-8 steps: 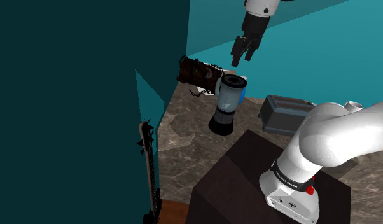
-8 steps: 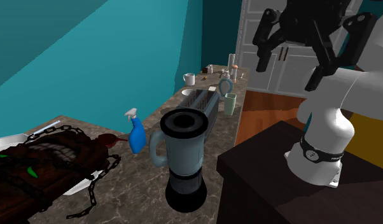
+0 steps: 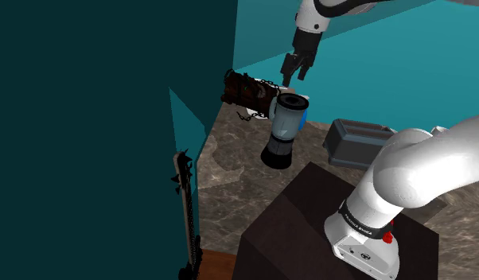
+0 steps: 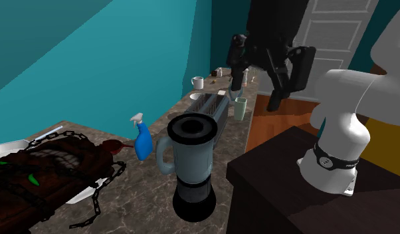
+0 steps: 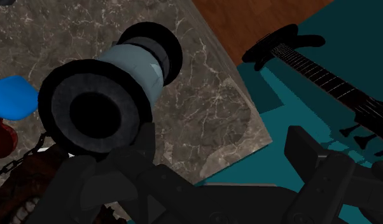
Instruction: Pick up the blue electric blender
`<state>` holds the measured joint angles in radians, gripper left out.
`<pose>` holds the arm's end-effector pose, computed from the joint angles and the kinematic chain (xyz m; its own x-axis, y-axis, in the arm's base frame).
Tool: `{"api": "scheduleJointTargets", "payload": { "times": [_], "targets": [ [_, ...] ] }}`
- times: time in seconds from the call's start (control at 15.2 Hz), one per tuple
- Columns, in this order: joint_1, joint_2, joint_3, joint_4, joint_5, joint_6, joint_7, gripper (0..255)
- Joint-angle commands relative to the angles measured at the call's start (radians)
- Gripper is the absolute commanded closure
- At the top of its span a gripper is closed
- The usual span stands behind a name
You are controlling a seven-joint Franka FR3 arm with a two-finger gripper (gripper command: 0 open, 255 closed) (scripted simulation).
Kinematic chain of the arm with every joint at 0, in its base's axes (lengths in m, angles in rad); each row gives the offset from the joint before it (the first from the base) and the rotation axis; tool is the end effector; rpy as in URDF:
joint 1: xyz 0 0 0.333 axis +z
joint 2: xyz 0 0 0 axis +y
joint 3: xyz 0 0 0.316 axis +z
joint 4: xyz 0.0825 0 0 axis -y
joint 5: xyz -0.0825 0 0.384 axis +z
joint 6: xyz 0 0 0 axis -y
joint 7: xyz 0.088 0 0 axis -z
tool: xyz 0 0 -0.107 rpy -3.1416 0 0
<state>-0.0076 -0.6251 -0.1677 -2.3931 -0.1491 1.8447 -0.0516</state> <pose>0.3638 -0.0852 0.5395 0.9960 -0.0587 0.0680 -0.0622 -0.9967 0.0518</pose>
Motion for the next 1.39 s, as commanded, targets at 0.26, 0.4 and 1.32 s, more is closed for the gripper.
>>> {"api": "scheduleJointTargets", "payload": {
  "times": [0.26, 0.4, 1.32],
  "targets": [
    [-0.016, 0.207, -0.103, 0.06, -0.002, 0.133, -0.088, 0],
    [-0.018, 0.28, -0.133, 0.092, 0.01, 0.169, -0.12, 0],
    [-0.059, 0.732, -0.248, 0.325, 0.188, 0.326, -0.335, 0]
  ]
}}
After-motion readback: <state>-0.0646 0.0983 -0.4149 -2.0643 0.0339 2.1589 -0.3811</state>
